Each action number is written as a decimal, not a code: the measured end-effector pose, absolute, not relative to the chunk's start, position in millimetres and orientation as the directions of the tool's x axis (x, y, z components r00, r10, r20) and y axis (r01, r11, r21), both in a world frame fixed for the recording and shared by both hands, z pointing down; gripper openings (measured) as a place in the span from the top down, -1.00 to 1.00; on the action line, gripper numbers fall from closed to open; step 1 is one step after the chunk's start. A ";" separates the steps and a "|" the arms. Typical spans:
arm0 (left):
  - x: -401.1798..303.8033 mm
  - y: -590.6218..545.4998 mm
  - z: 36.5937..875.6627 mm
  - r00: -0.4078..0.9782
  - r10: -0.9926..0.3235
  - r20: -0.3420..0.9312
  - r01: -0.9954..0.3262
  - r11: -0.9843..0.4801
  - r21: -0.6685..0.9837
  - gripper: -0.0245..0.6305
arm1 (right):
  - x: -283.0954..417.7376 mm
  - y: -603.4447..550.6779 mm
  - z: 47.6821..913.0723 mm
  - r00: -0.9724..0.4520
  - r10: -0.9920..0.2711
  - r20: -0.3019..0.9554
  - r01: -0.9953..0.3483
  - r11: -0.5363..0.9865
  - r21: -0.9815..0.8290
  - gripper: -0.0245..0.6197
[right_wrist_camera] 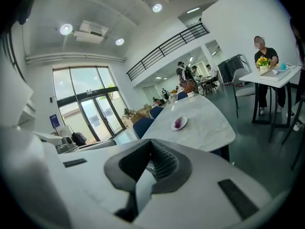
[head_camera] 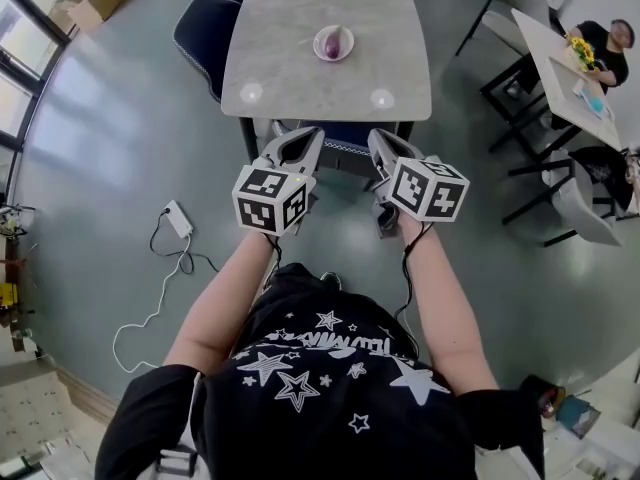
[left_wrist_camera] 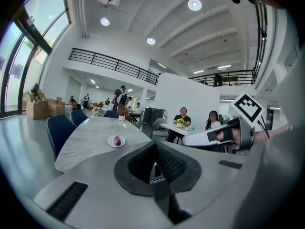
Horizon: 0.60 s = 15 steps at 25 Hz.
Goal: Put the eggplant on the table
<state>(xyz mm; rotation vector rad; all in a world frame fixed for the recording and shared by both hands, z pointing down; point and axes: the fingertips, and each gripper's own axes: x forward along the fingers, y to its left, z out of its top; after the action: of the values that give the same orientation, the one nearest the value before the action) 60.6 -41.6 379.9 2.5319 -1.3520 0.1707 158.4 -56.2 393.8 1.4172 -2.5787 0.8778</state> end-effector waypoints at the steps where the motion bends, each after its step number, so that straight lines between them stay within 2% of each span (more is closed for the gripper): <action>1: 60.1 -40.4 379.9 0.560 -0.797 0.225 -0.828 -0.532 0.176 0.90 | 155.5 -54.0 392.2 -0.573 -0.754 0.321 -0.796 0.419 -0.437 0.90; 15: 25.8 1.3 379.2 0.584 -0.781 0.220 -0.811 -0.549 0.203 0.90 | 112.9 -4.6 391.6 -0.546 -0.768 0.336 -0.826 0.427 -0.369 0.90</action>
<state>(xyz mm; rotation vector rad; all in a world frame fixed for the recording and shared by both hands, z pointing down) 25.8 1.3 379.2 2.5348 -1.3073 0.1503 112.9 -4.6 391.6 1.4328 -2.5534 0.7617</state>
